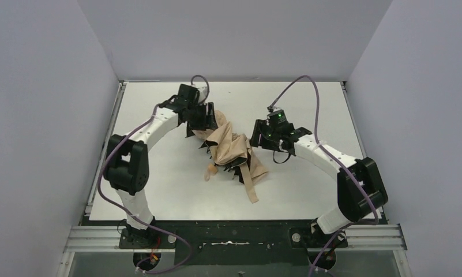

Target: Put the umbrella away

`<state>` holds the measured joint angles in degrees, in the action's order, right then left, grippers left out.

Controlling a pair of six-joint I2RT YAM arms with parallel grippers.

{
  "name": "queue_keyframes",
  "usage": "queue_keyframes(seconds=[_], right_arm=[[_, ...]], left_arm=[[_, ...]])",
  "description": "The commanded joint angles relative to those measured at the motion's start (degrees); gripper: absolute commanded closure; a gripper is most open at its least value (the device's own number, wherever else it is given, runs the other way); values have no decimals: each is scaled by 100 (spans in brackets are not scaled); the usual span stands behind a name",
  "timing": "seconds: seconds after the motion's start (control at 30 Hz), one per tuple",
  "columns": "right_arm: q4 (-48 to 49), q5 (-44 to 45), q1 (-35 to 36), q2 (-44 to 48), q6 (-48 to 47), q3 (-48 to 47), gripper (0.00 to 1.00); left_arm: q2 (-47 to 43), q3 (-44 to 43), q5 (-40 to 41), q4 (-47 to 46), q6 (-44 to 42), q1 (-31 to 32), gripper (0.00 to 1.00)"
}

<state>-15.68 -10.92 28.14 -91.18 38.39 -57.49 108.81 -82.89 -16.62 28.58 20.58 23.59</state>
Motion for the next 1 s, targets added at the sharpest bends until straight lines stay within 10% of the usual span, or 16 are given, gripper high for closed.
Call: queue_keyframes(seconds=[0.0,0.27,0.67,0.97], right_arm=[[-1253,1153,-222,706,-936,-219,39],[-1997,1743,-460,1428,-958,83,44],[-2141,1765,70,1745,117,1064,84],[-1372,1368,498,1465,733,1442,90]], left_arm=[[-921,-92,-131,359,-252,-625,43],[-871,-540,397,545,-556,-1501,45],[1321,-2703,324,1089,-1108,-1687,99],[2371,-3263,494,1443,-1434,-1346,100]])
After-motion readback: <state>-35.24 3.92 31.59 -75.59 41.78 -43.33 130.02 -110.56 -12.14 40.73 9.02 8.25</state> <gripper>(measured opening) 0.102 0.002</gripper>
